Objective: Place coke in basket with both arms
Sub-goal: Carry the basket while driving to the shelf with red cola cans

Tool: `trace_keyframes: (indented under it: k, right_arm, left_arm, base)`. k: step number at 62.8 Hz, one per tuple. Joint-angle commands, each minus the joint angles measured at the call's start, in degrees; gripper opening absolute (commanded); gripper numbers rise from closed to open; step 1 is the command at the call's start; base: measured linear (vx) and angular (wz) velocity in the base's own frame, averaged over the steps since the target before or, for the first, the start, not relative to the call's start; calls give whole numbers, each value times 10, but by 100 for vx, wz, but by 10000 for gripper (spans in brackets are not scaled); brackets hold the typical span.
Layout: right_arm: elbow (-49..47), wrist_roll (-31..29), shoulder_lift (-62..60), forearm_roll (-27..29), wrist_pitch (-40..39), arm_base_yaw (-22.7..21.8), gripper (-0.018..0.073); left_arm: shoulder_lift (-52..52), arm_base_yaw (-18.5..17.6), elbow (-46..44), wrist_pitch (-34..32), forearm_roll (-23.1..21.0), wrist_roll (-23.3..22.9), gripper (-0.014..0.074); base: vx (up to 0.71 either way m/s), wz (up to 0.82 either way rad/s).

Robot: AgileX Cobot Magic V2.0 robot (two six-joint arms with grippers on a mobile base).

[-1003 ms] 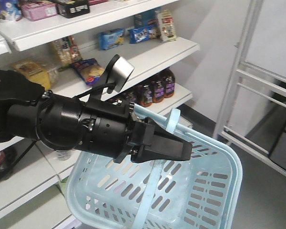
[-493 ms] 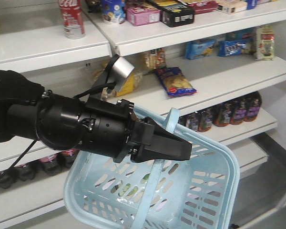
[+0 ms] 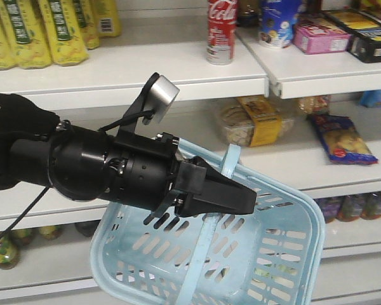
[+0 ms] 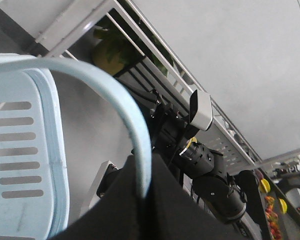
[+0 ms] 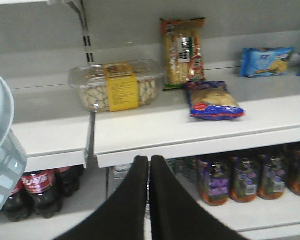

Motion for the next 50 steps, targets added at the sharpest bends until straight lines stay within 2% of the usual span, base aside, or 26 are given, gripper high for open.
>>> trace_keyframes:
  k: [1,28,50]
  right_arm:
    - [5,-3,-10,-5,-38,-2,-5]
    - [5,-3,-10,-5,-38,-2,-5]
    - [5,-3,-10,-5,-38,-2,-5]
  left_arm:
    - [-25,-1,-12,8,-47,4,-6]
    - [-25,-1,-12,8,-47,4,-6]
    - [-25,-1,-12,8,-47,4,-6]
  base:
    - [13,58]
    - [12,52]
    - [9,26]
